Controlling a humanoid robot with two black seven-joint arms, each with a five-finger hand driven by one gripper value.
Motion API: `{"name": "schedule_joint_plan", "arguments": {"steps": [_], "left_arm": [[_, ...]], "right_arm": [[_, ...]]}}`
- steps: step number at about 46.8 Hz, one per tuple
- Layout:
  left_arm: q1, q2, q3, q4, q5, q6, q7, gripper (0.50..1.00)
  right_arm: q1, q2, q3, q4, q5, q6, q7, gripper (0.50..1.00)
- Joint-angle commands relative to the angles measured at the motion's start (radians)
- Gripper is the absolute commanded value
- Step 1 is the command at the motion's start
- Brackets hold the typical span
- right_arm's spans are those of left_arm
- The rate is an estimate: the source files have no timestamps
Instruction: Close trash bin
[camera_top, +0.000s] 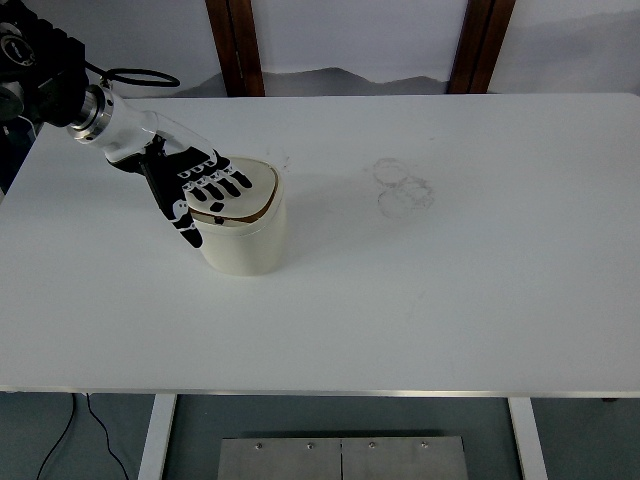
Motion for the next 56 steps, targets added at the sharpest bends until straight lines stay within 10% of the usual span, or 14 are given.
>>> {"name": "schedule_joint_plan", "arguments": {"steps": [1,56], "left_arm": [[0.003,0.002,0.001,0.0,0.0,0.0,0.0,1.0],[0.027,0.005,0.007,0.0,0.0,0.011,0.0,1.0]], "right_arm": [[0.001,0.0,0.001,0.0,-0.001,0.0,0.0,0.995],[0.001,0.0,0.0,0.0,-0.001,0.0,0.0,0.995]]}}
